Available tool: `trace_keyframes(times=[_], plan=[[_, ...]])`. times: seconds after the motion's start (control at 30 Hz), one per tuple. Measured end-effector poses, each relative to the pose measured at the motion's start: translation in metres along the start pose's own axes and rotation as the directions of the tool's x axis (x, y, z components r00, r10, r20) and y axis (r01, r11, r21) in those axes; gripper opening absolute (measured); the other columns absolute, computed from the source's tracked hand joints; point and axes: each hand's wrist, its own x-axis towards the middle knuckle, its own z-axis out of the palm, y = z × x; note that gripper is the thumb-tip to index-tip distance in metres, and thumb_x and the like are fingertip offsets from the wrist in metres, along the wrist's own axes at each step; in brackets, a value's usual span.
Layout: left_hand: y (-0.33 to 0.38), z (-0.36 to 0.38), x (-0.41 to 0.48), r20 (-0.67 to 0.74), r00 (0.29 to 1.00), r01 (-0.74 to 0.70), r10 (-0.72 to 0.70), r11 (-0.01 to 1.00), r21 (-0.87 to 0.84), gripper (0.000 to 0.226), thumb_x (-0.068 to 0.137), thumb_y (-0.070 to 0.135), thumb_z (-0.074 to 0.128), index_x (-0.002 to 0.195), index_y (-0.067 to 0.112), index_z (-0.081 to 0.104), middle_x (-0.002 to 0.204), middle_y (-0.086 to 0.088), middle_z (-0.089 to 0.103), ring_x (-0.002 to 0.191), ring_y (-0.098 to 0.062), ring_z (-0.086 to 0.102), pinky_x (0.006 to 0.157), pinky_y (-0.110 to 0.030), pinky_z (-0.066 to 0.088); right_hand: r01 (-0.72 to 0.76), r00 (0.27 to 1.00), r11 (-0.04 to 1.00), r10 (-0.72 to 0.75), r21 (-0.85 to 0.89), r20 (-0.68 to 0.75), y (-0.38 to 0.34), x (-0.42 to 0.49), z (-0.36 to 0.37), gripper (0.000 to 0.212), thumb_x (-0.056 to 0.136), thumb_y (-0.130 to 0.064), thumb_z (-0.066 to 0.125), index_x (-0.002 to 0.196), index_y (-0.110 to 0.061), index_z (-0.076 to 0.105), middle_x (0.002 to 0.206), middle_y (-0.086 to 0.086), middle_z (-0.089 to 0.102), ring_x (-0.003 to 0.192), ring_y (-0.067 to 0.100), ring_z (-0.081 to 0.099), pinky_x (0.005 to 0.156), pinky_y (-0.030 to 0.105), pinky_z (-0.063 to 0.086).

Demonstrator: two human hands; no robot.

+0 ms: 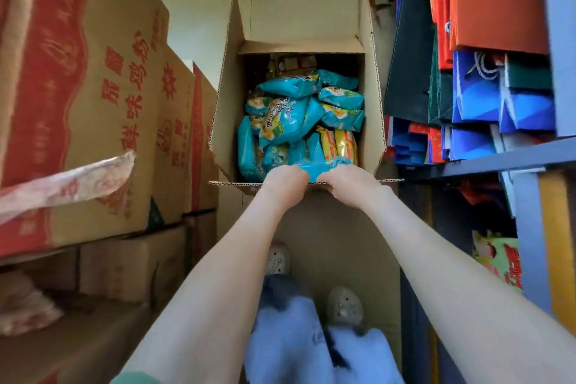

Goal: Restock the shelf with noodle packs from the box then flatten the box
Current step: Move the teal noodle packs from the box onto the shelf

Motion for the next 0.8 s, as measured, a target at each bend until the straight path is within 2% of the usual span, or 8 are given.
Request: trace_keyframes(times=[0.23,0.57,0.8], plan=[[0.047,0.043,-0.074,0.090,0.996,-0.003,0.006,0.999,-0.034,0.023,0.096,0.016,0.045,0.110,0.011,0.063,0.106,-0.008,0.066,0.097,-0.027,0.064,0.078,-0.036,0.050,-0.002,1.000,1.000,0.002,-0.016,0.028,-0.036,-0.072,0.056,0.040,0.097,-0.013,0.038,0.133,-0.026,0.049,0.126,0.004,0.059,0.113,0.025,0.056,0.087,0.038,0.048],[0.095,0.159,-0.145,0.220,0.975,-0.018,0.028,0.999,-0.050,0.024,0.095,0.013,0.045,0.113,0.012,0.061,0.109,-0.007,0.066,0.099,-0.026,0.064,0.076,-0.034,0.050,-0.021,0.997,1.000,0.020,0.019,0.078,-0.080,-0.112,0.201,0.044,0.095,-0.012,0.040,0.134,-0.032,0.048,0.125,0.003,0.061,0.112,0.024,0.058,0.080,0.033,0.047],[0.126,0.215,-0.170,0.340,0.940,0.006,0.018,0.998,-0.068,0.029,0.094,0.006,0.044,0.120,0.009,0.057,0.118,-0.009,0.063,0.107,-0.027,0.061,0.084,-0.036,0.050,-0.060,0.983,0.989,0.036,0.133,0.178,-0.092,-0.130,0.272,0.048,0.097,-0.014,0.040,0.141,-0.031,0.040,0.141,0.002,0.049,0.126,0.023,0.049,0.096,0.038,0.048]])
